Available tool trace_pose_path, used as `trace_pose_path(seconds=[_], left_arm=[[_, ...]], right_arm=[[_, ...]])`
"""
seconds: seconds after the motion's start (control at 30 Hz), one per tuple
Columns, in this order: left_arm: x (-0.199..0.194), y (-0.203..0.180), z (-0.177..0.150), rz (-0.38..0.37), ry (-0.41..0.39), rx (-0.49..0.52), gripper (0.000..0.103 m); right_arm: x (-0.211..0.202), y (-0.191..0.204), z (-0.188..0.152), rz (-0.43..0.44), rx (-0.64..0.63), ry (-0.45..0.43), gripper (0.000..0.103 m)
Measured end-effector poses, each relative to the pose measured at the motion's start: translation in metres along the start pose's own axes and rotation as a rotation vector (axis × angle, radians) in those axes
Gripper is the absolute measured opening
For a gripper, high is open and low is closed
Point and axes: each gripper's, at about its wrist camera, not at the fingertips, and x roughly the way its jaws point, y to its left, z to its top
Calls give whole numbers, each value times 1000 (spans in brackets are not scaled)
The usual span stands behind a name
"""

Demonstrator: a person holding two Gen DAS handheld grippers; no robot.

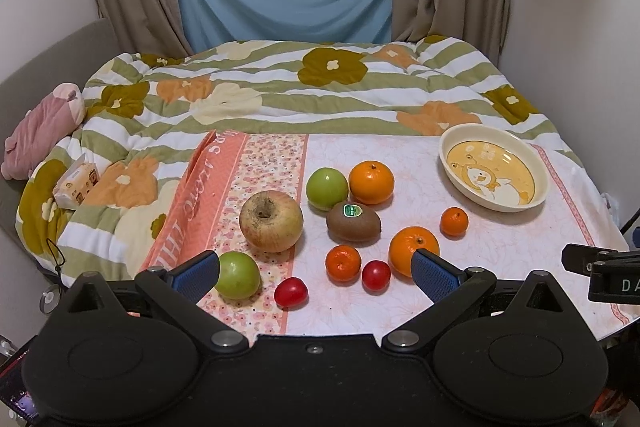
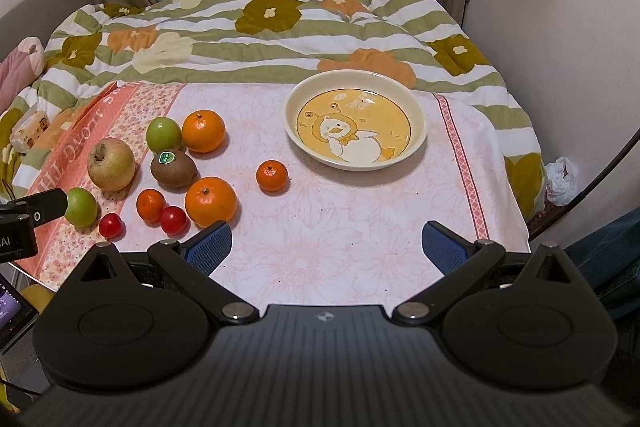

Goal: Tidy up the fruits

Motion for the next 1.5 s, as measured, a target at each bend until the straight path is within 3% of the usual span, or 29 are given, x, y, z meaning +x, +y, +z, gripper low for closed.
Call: trace_pose_path(seconds=[1.07, 1.5], left_arm=[[-3, 1, -1, -2, -3, -14, 103], [2, 23, -19, 110, -20, -77, 103]], right_arm=[[1, -6, 1, 21, 28, 1, 103], [26, 8, -1, 215, -29, -15, 103]])
